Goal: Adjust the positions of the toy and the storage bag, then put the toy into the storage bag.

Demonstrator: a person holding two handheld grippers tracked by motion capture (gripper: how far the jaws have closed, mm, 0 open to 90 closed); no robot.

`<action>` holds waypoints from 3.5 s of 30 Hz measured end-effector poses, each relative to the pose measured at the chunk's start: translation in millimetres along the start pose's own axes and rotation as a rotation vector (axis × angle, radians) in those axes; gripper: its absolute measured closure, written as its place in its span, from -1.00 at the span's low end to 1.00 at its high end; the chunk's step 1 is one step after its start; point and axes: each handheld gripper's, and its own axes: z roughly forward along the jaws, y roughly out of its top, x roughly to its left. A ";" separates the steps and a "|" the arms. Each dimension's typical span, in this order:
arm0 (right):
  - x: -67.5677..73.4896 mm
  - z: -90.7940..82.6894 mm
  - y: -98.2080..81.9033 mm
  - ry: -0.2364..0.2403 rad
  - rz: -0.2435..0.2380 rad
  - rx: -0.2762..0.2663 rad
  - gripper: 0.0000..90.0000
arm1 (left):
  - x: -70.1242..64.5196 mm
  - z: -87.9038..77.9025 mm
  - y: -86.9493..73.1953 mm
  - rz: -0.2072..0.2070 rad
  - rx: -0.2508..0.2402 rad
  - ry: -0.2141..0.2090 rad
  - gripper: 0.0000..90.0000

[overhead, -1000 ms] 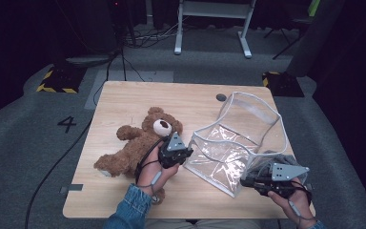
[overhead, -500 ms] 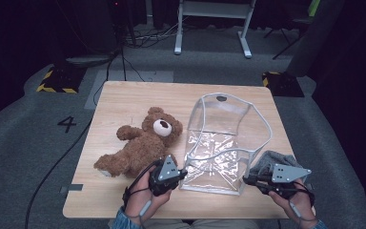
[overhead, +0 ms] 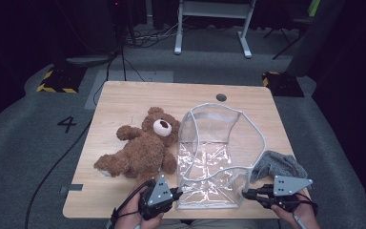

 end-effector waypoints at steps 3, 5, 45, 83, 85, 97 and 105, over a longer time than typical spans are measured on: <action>-2.1 -0.5 0.4 -0.010 -0.003 -0.010 0.66 | 4.1 -2.2 -0.8 -0.017 -0.020 0.024 0.51; -5.5 -3.7 -0.7 -0.022 0.012 -0.007 0.41 | 6.8 -2.7 -2.0 -0.014 -0.023 0.054 0.18; -42.6 -34.5 -19.6 -0.280 0.216 -0.046 -0.19 | 109.8 -8.8 11.4 -0.206 -0.013 0.322 -0.48; -44.9 -52.6 24.0 -0.245 0.166 -0.107 -0.06 | 164.3 41.1 26.5 -0.327 0.289 0.372 -0.62; -45.3 -51.1 22.8 -0.240 0.164 -0.109 -0.06 | 164.0 44.1 24.7 -0.350 0.293 0.384 -0.62; -44.2 -46.2 17.1 -0.223 0.184 -0.111 -0.09 | 167.0 62.7 17.0 -0.336 0.382 0.376 -0.52; -42.3 -45.1 15.9 -0.216 0.189 -0.111 -0.08 | 170.6 65.3 15.7 -0.342 0.431 0.352 -0.04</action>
